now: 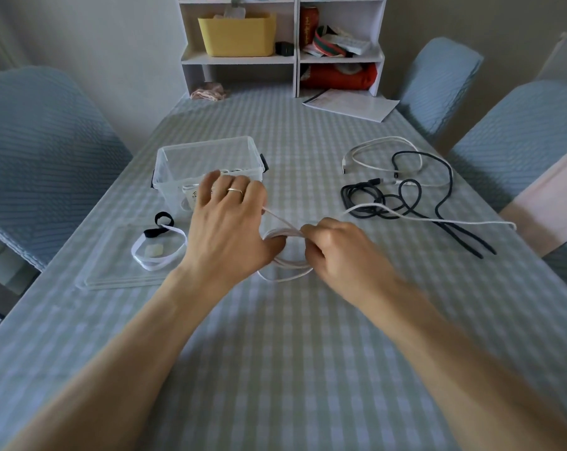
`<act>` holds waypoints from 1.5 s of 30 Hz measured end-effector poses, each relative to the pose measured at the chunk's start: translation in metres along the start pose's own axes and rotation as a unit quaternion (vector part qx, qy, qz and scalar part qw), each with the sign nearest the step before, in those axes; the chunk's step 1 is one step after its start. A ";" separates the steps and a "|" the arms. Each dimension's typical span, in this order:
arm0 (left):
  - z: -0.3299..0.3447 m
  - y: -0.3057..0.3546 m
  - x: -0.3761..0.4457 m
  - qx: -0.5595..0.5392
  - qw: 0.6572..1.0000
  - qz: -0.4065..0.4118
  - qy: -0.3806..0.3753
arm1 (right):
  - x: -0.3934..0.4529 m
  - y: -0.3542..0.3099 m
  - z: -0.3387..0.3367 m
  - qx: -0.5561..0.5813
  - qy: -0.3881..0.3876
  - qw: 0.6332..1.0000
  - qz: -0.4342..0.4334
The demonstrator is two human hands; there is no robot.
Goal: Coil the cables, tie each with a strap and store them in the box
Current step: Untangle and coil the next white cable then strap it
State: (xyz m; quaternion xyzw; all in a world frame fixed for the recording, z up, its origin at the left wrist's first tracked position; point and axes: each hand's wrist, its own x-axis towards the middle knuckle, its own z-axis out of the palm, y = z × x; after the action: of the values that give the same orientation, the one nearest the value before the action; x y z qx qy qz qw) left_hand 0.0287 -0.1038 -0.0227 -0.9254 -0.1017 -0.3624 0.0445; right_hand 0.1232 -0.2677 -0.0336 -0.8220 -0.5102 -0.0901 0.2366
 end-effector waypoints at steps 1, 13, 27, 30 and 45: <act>-0.002 0.000 0.001 0.002 1.000 0.000 0.004 | 0.000 0.002 -0.001 0.001 0.010 1.000 0.016; -0.032 -0.026 0.013 -0.678 0.632 -0.369 0.065 | 0.002 0.030 -0.006 0.111 0.012 0.981 0.156; -0.042 -0.012 0.000 -0.459 0.731 -0.434 -0.260 | 0.005 0.030 -0.005 0.167 0.050 0.959 0.222; -0.051 -0.014 -0.006 -0.486 0.700 -0.451 -0.267 | 0.007 0.023 -0.006 0.157 0.052 0.962 0.215; -0.163 0.007 -0.024 -0.541 0.667 -0.355 -0.369 | 0.002 -0.052 -0.085 0.114 0.139 0.971 0.159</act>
State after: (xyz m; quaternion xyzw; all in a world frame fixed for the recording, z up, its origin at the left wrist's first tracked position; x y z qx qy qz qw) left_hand -0.0950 -0.1401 0.0806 -0.7390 -0.2166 0.0288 -0.6373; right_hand 0.0861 -0.2885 0.0568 -0.8396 -0.3420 -0.1064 0.4084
